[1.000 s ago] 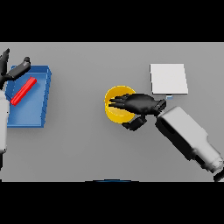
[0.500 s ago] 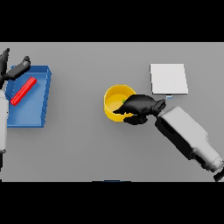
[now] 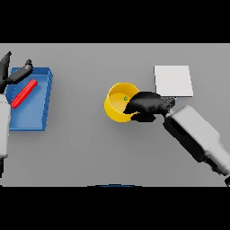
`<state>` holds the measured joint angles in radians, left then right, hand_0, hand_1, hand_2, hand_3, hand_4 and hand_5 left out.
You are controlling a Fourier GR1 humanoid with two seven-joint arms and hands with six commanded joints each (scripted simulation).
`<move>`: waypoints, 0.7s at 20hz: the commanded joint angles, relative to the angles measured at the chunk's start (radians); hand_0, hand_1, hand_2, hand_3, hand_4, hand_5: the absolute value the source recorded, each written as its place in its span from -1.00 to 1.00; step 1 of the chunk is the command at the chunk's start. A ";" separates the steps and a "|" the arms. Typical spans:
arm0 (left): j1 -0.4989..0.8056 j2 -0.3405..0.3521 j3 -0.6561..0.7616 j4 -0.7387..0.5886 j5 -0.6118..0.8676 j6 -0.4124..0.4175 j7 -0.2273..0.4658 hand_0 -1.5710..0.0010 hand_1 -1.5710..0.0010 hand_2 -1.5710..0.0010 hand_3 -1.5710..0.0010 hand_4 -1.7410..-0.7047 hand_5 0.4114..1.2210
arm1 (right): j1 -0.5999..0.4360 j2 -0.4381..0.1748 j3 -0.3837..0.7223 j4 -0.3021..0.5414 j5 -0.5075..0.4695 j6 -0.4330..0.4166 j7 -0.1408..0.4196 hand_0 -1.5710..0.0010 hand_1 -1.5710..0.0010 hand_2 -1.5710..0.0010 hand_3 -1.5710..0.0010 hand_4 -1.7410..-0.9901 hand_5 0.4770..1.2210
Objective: Pick up the red beaker and tilt it to pour out 1 green nut into yellow bowl. Pick up the yellow bowl and place it on the metallic measuring scale.
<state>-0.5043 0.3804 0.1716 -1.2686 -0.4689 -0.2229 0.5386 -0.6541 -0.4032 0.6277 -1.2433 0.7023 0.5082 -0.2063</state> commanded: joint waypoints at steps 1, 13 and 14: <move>-0.010 0.007 0.003 0.005 0.001 -0.004 0.002 1.00 1.00 1.00 1.00 0.85 -0.22 | -0.006 -0.009 -0.012 -0.014 -0.014 0.016 0.009 -0.94 -0.93 -0.93 -0.73 -0.93 0.98; -0.021 0.028 0.015 0.007 0.010 -0.015 -0.013 1.00 1.00 1.00 1.00 0.83 -0.16 | -0.055 -0.107 -0.084 -0.077 -0.045 0.047 0.104 -0.90 -0.96 -0.99 -0.66 -0.95 1.00; -0.018 0.033 0.019 0.000 0.013 -0.018 -0.015 1.00 1.00 1.00 1.00 0.84 -0.16 | -0.056 -0.118 -0.094 -0.066 -0.042 0.038 0.108 -0.92 -0.97 -1.00 -0.69 -0.95 1.00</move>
<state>-0.5224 0.4140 0.1905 -1.2688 -0.4557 -0.2409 0.5232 -0.7097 -0.5216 0.5339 -1.3093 0.6607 0.5463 -0.0945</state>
